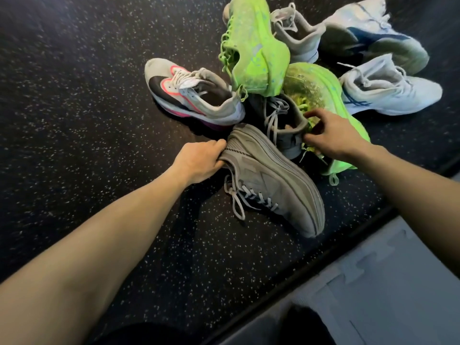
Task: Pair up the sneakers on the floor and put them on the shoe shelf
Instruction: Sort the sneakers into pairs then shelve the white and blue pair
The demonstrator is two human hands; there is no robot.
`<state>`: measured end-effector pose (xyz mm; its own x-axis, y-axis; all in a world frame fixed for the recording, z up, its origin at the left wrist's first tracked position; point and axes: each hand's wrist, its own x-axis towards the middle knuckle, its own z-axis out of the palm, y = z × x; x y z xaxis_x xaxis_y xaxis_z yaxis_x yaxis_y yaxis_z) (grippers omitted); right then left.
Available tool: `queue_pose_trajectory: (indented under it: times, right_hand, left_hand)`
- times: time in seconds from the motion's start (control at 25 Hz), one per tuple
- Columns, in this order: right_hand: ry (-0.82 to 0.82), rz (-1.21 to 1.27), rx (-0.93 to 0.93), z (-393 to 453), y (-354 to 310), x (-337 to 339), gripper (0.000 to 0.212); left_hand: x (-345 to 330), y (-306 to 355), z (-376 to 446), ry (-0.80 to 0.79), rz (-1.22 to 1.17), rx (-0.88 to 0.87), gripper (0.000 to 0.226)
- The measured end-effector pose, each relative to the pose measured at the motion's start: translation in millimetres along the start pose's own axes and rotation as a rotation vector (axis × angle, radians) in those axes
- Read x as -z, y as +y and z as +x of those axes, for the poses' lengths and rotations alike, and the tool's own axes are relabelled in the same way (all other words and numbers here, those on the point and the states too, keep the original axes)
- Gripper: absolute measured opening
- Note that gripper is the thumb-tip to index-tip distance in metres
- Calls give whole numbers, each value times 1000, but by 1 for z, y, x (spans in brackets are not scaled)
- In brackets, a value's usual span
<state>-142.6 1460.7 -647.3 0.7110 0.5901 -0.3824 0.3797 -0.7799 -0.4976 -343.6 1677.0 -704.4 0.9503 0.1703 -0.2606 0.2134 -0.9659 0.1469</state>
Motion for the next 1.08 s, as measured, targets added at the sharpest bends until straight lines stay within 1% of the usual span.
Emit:
queue_pose_trajectory:
  times: [0.12,0.2,0.32,0.36,0.44,0.52,0.6,0.76,0.84,0.92,1.08]
  right_hand:
    - [-6,-7,121,-2,-2,4,61]
    - [-34,-98,184,1,-2,4,63]
    - [-128,-212,180,4,-8,-1,63]
    - [-132,-241,188,4,-9,-6,64]
    - [-66,-271,213,1,-14,-14,57]
    - [21,-286,257,-2,-17,-20,45]
    - [65,-299,321,-5,-23,-24,37]
    - [106,-323,443,-16,-36,-31,35]
    - [143,-333,469,-24,-46,-36,32]
    - [169,-327,484,-35,-55,-43,31]
    - [185,-285,501,-59,-77,-57,30]
  left_hand:
    - [7,1,-6,32,75,-1,31]
    - [14,-2,-11,32,116,1,32]
    - [23,-10,-25,19,179,17,32]
    - [26,-13,-33,14,194,32,33]
    - [30,-21,-53,-6,211,77,33]
    - [32,-29,-75,-23,221,138,36]
    - [34,-38,-95,-30,231,213,39]
    - [38,-56,-135,-41,201,403,42]
    - [38,-67,-155,-36,170,516,43]
    - [35,-76,-175,-23,100,629,44]
    - [36,-86,-207,21,-118,881,43]
